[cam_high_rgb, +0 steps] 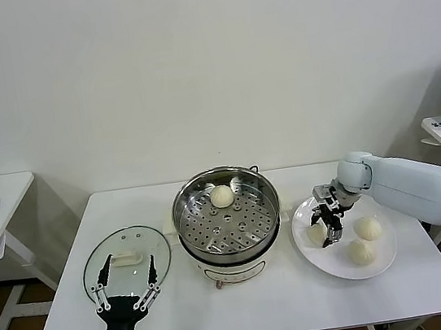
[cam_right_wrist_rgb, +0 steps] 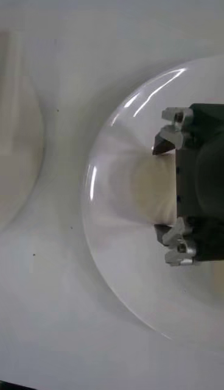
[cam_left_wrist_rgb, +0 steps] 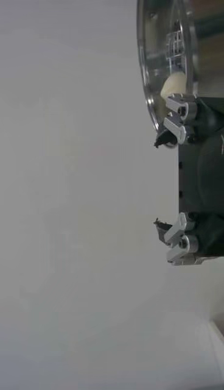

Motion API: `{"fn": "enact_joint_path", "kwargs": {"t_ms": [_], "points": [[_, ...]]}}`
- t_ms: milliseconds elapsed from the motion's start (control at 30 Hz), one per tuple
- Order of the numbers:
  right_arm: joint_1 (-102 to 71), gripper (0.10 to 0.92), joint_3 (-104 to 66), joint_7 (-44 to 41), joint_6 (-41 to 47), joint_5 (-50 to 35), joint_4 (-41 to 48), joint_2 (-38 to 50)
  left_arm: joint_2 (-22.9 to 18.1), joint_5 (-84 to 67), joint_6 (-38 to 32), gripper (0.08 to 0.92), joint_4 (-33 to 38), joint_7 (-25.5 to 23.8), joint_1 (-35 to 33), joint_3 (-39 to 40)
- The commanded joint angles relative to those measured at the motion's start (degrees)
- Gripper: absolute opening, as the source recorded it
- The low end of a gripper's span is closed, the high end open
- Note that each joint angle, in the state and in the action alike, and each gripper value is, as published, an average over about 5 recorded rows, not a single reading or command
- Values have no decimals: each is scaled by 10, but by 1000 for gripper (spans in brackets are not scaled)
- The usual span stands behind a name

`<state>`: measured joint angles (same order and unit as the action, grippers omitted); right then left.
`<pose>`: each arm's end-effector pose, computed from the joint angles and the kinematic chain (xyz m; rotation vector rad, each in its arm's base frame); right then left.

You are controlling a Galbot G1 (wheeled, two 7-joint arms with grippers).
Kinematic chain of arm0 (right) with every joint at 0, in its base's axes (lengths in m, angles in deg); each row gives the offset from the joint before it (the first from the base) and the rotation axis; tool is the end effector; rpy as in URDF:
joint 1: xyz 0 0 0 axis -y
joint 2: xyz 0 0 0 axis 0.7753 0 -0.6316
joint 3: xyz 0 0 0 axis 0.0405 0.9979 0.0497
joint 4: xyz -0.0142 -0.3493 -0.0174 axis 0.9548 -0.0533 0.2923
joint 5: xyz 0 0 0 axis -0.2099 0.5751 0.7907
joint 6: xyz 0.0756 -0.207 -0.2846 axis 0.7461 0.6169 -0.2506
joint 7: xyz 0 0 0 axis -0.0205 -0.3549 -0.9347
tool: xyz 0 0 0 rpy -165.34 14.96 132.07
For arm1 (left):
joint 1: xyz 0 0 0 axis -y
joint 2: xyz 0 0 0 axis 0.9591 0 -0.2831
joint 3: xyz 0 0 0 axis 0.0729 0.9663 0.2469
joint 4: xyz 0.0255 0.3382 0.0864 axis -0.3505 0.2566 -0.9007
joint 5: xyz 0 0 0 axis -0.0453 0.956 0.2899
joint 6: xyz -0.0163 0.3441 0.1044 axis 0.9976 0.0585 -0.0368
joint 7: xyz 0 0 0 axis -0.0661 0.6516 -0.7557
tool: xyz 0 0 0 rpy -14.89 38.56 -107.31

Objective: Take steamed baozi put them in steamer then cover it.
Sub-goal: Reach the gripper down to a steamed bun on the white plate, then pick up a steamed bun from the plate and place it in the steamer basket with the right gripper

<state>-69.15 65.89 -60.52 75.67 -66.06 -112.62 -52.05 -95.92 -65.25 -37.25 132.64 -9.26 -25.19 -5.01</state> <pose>0.5538 -0.1233 -0.2383 1.4257 -1.3161 1.2471 0.1266 0.0239 -0.2992 0.0525 2.9825 0.3492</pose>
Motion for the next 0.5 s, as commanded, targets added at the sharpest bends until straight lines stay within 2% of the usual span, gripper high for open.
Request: {"fn": "enact_joint_path", "kwargs": {"t_ms": [33, 267, 500], "points": [[36, 702, 3, -18, 1, 2, -16, 9, 2, -1, 1, 823, 4, 0, 2, 1], [167, 661, 55, -69, 3, -33, -51, 17, 8, -2, 3, 823, 10, 1, 4, 5], [350, 646, 144, -116, 17, -128, -87, -42, 15, -3, 5, 823, 16, 1, 6, 11]]}}
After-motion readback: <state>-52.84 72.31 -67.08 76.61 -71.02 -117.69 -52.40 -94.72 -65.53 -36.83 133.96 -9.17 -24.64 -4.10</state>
